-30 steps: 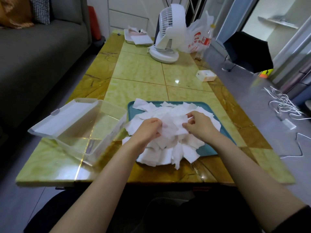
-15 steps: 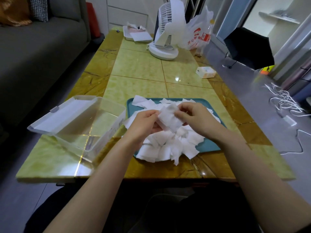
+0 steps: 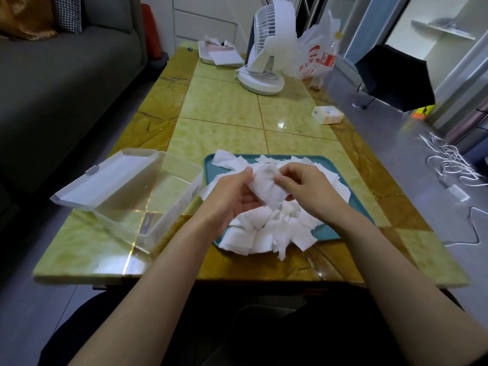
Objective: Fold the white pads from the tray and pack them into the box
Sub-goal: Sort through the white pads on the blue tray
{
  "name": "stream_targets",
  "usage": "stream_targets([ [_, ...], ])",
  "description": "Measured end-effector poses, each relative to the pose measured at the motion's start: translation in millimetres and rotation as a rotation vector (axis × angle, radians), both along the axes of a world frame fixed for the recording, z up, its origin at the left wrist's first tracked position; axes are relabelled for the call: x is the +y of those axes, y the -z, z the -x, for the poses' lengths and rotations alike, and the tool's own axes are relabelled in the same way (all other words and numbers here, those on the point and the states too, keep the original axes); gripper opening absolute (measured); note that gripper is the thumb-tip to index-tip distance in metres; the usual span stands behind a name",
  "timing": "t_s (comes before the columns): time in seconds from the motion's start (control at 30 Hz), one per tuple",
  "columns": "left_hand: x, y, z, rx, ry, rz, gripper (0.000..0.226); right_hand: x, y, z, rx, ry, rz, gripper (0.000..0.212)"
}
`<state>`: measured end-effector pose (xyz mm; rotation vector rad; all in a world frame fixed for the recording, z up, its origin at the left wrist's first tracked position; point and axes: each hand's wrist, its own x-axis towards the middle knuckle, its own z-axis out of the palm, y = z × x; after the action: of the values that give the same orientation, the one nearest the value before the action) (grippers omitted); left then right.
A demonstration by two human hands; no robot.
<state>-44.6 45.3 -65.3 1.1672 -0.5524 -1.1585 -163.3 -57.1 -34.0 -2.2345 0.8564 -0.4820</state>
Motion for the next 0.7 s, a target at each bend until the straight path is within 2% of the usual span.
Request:
stream_targets([
  [0.1,2.1,0.6,-0.3,-0.09,0.049,0.011,0.041,2.5,2.0,0.0,-0.006,0.037,-0.012,0.016],
  [0.23,6.1,2.3,3.4,-0.344,-0.025,-0.008,0.02,9.5,7.4,-1.8,-0.035,0.074,0.019,0.012],
  [0.33,7.7,2.4,1.0,-0.381,-0.035,-0.027,0.018,12.2,11.5,-3.3,-0.03,0.071,0.022,0.031],
  [0.43,10.4,3.3,-6.0,-0.419,-0.05,-0.06,0.019,16.6,10.5,-5.4,-0.081,0.016,-0.012,0.01],
  [0.5,13.0,4.0,-12.5,-0.463,-0.106,-0.074,0.018,16.8,9.1,-7.3,-0.153,0.01,-0.029,0.008],
  [0.6,19.8,4.3,-28.3,-0.506,-0.27,-0.104,0.019,11.2,10.4,-13.2,-0.153,0.055,0.125,0.007],
  [0.63,23.1,3.0,-33.4,-0.5,-0.315,-0.099,0.021,6.7,11.5,-14.7,-0.113,0.066,0.22,0.008],
  [0.7,29.3,0.8,-41.7,-0.5,-0.371,-0.078,0.02,-3.4,16.1,-19.0,0.027,0.025,0.35,0.022],
])
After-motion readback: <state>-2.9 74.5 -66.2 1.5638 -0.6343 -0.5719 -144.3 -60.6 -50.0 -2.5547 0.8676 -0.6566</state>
